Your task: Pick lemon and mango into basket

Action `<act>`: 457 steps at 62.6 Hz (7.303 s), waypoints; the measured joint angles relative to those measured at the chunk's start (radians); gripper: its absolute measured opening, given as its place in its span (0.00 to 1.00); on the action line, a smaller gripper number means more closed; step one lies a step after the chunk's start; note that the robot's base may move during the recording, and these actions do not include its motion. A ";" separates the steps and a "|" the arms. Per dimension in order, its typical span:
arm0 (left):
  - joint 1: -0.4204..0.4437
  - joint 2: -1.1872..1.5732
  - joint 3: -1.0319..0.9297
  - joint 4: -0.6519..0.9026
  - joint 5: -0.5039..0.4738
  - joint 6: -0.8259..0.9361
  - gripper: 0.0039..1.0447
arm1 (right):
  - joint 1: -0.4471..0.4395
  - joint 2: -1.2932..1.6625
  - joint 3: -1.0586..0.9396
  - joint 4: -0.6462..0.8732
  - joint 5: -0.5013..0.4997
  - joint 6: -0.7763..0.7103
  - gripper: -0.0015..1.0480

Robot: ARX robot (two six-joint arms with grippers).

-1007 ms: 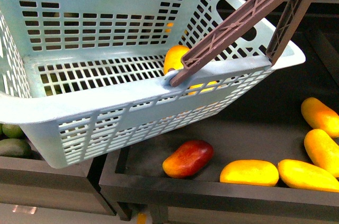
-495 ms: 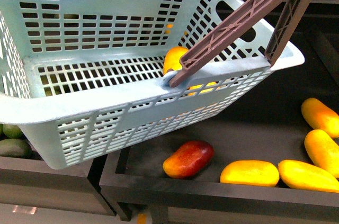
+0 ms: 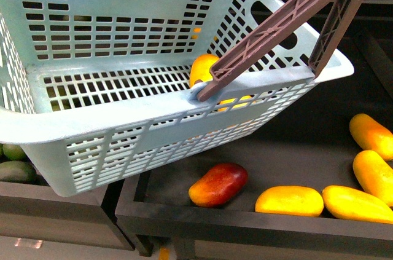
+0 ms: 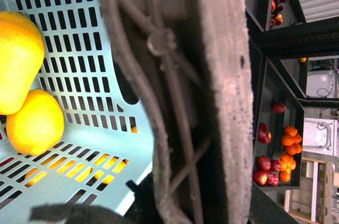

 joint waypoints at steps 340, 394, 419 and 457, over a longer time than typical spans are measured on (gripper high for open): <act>0.564 -1.139 -1.516 0.911 -0.155 1.026 0.03 | -0.001 -0.002 0.000 -0.003 -0.002 -0.002 0.92; 0.564 -1.638 -1.516 0.438 -0.155 1.027 0.03 | -0.001 -0.002 0.000 -0.003 -0.002 -0.002 0.92; 0.564 -1.828 -1.516 0.241 -0.155 1.027 0.03 | -0.001 -0.003 0.000 -0.003 -0.002 -0.002 0.92; 0.564 -1.828 -1.516 0.241 -0.155 1.027 0.83 | -0.001 -0.003 0.000 -0.003 -0.002 -0.002 0.92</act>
